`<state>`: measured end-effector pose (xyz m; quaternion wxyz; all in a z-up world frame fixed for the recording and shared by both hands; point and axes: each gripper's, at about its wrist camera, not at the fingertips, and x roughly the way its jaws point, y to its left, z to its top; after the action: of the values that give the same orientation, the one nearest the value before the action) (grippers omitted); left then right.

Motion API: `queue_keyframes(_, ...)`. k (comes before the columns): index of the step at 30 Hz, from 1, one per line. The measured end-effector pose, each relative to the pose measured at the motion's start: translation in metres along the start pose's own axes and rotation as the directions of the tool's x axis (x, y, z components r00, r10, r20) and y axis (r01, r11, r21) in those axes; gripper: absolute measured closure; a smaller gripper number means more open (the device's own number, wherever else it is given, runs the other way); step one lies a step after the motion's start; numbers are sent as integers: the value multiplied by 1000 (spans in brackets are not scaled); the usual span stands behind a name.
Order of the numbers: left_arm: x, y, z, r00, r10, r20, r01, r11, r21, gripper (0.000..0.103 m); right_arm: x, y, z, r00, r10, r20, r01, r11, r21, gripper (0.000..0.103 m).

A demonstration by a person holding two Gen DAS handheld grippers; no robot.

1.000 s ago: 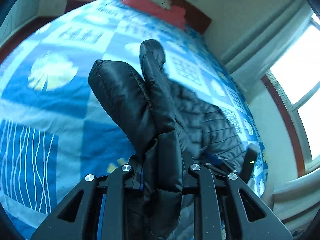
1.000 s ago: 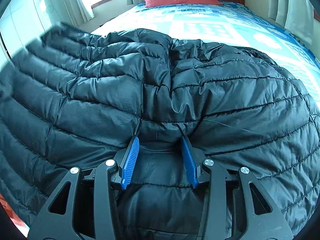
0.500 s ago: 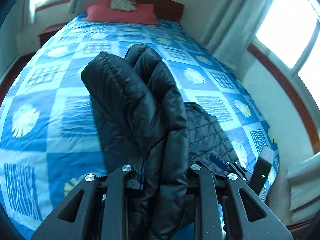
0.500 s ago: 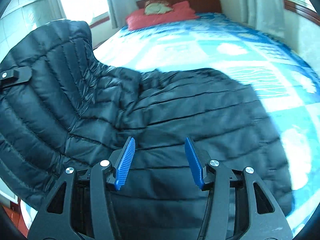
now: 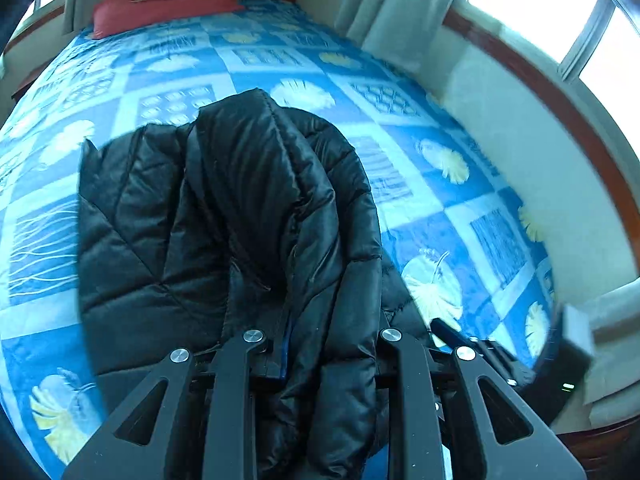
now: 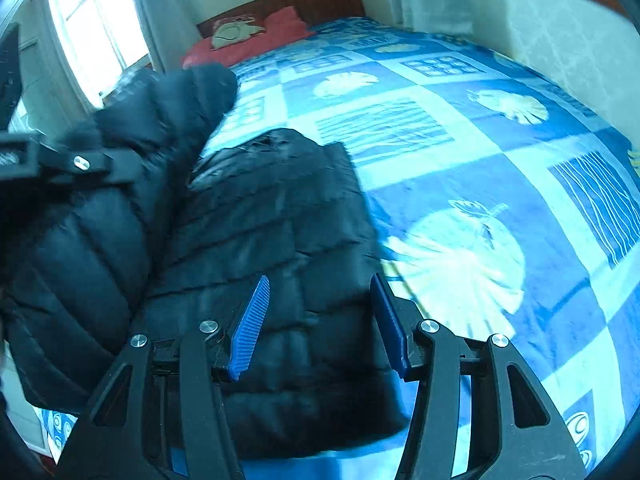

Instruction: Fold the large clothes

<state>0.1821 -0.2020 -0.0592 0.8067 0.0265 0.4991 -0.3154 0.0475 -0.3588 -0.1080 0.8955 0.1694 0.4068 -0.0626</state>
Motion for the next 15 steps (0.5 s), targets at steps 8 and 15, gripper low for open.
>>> queue_keyframes(8,45,-12,-13,1000,1,-5,-1,1000,-3,79,10,-21,-12,999,15,-35,-15,1000,19,50)
queue_keyframes(15,49,-15,-15,1000,-4,1,4,1000,-20,76,10,-24,-14,999,30,-43,-29,999,31,49)
